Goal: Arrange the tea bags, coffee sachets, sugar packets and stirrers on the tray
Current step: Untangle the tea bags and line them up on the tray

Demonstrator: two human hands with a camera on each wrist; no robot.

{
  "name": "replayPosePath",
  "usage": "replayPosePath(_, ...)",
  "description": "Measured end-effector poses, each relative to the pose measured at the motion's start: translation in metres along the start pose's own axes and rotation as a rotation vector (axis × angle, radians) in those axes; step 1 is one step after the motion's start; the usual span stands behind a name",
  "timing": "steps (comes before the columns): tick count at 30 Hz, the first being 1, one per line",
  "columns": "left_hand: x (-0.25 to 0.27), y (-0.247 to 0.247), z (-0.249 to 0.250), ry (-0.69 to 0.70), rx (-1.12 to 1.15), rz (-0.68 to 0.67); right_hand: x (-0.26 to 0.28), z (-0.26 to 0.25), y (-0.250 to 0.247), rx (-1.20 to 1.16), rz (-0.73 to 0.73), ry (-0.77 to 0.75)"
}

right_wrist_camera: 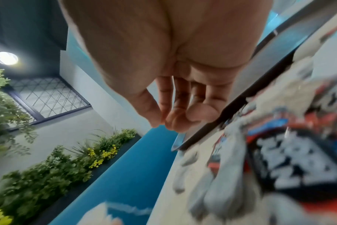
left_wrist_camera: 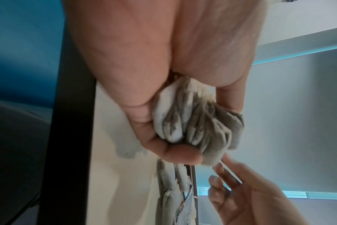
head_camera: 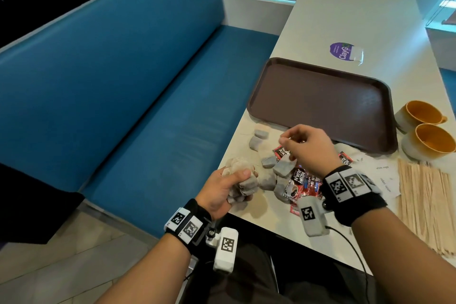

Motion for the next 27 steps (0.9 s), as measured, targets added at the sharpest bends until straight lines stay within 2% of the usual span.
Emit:
replayPosePath(2,0.000,-0.001,0.000,0.000,-0.009,0.000,-0.003,0.004,-0.011,0.117,0.001,-0.026)
replayPosePath(7,0.003,0.005,0.005,0.042,-0.068,-0.052,0.009,0.016,0.000,0.449,-0.214,-0.074)
replayPosePath(13,0.004,0.009,0.007,0.066,-0.109,-0.074,0.008,0.037,0.013,0.604,-0.134,-0.036)
replayPosePath(20,0.003,0.010,0.007,0.085,-0.151,-0.095,0.006,0.033,0.008,0.314,-0.047,-0.009)
replayPosePath(27,0.003,0.005,0.003,0.059,-0.110,0.003,0.004,0.018,-0.004,0.049,-0.043,-0.001)
Point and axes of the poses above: each hand's wrist, its own x-axis away from the middle knuckle, its own y-axis out of the palm, z = x × y, the point moved 5 cm from there along -x, towards the middle knuckle, and after that the axes turned 2 degrees about z, right-handed, at the moved point
